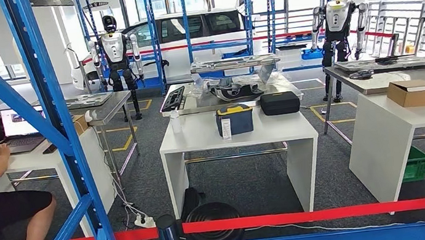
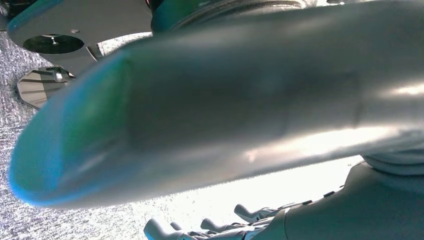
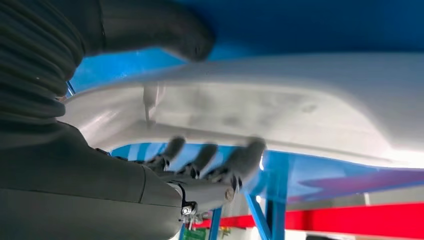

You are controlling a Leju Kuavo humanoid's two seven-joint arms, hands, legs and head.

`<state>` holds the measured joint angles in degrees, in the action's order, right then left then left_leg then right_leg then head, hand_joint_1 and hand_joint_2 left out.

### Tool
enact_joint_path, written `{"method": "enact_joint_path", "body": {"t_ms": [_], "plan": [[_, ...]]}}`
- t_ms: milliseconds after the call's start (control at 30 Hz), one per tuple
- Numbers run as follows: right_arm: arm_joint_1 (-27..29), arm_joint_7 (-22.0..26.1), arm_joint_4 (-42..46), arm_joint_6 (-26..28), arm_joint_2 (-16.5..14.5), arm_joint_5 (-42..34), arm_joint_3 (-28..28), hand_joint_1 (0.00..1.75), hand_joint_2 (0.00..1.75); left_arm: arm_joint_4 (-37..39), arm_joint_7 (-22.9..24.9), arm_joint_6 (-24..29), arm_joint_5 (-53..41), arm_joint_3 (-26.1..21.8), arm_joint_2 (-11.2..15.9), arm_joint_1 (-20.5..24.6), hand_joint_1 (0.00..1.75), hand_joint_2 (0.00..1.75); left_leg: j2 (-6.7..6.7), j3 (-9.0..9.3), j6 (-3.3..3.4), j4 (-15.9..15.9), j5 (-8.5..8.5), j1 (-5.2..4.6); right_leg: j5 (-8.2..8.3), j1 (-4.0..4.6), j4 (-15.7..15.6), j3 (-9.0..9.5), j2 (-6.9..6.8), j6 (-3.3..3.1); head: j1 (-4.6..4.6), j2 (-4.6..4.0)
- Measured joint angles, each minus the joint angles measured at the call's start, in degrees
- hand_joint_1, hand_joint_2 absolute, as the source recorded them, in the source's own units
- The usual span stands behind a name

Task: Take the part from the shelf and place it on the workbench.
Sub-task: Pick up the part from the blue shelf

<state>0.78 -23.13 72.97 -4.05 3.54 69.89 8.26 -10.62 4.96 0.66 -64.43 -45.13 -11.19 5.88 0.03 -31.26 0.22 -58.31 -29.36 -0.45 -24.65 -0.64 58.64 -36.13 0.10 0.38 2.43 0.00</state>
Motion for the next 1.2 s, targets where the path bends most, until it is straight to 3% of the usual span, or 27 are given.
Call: {"method": "enact_joint_path", "body": {"t_ms": [533,667,1033,1200], "plan": [[0.0,1.1,-0.5,-1.3,-0.7,-0.2,-0.5,1.75,1.75,0.0,-1.1,-1.0,0.4,0.0,0.0,0.0,0.0,0.0,0.05,0.03,0.0,0.0,0.0,0.01,0.01,0.01,0.0,0.02,0.04,0.01,0.0,0.0],[0.1,1.3,-0.5,-1.5,-0.7,-0.3,-0.5,1.75,1.75,0.0,-1.9,-1.3,0.9,-0.3,0.0,0.0,0.0,1.75,0.05,0.03,0.0,0.0,0.01,0.02,0.01,0.02,0.0,0.03,0.04,0.0,0.0,0.0],[0.2,2.1,-0.5,-1.5,-1.0,-0.5,-0.5,1.75,1.75,0.0,-3.0,-2.2,3.2,-2.0,0.0,0.0,0.0,1.75,0.05,0.04,-0.01,0.0,0.01,0.04,0.01,0.04,0.0,0.03,0.05,0.0,0.0,0.0],[0.9,6.3,2.4,6.9,-2.5,-3.6,-1.1,1.75,1.75,0.0,-1.7,-1.4,2.7,-2.4,0.1,-0.3,0.0,1.75,0.05,-0.02,-0.05,0.0,0.04,0.03,0.02,0.02,0.0,-0.04,0.04,-0.01,0.0,0.0]]}}
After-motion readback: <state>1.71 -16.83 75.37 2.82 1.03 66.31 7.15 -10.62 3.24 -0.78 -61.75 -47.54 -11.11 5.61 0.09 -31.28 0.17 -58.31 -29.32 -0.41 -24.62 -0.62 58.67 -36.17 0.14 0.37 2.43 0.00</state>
